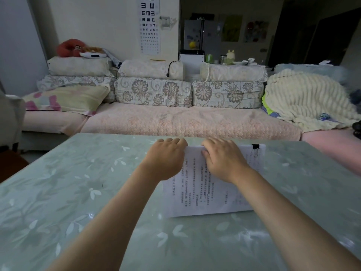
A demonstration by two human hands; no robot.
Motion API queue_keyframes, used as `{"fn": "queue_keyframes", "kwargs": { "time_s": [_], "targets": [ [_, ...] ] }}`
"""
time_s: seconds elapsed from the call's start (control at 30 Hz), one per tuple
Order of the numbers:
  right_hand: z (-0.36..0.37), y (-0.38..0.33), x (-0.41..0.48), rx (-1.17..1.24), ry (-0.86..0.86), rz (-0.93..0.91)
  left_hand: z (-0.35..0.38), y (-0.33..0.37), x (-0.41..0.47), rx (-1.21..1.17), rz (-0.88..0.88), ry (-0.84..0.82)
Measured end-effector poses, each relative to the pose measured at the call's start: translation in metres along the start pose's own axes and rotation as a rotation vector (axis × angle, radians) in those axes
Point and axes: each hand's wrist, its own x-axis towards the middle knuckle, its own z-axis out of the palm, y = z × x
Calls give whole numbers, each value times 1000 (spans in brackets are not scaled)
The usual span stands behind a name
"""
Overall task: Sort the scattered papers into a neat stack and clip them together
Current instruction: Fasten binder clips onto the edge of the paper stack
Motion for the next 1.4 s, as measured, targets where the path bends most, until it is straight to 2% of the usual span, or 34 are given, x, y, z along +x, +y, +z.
{"fn": "queue_keyframes", "kwargs": {
  "time_s": [0.13, 0.23, 0.3, 0.37, 0.43, 0.53, 0.7, 0.9, 0.97, 1.07, 1.27, 1.4],
  "targets": [
    [-22, -5, -9, 71, -4, 20, -33, 6, -1, -28, 33, -32],
    [-50, -11, -8, 225, -77, 66, -75, 9, 5, -93, -50, -190],
    [-66, -14, 2, 380, -229, 117, -94, 9, 7, -185, -156, -310],
    [-68, -20, 9, 519, -453, 152, -93, 8, 5, -269, -245, -460],
    [-49, -27, 8, 512, -640, 161, -71, 8, -3, -331, -292, -628],
    [-3, -36, -7, 445, -709, 179, -24, 6, -26, -354, -323, -728],
    [58, -46, -30, 341, -696, 153, 36, 0, -63, -286, -324, -682],
    [100, -46, -42, 186, -539, 54, 76, -14, -83, -208, -271, -510],
    [102, -45, -49, 190, -495, 77, 77, -10, -95, -283, -253, -420],
    [96, -52, -61, 254, -326, 59, 76, 2, -111, -291, -230, -332],
    [78, -76, -90, 277, -500, 73, 62, 24, -126, -168, -260, -415],
    [61, -88, -111, 307, -396, 102, 41, 45, -149, -243, -232, -196]
  ]
}}
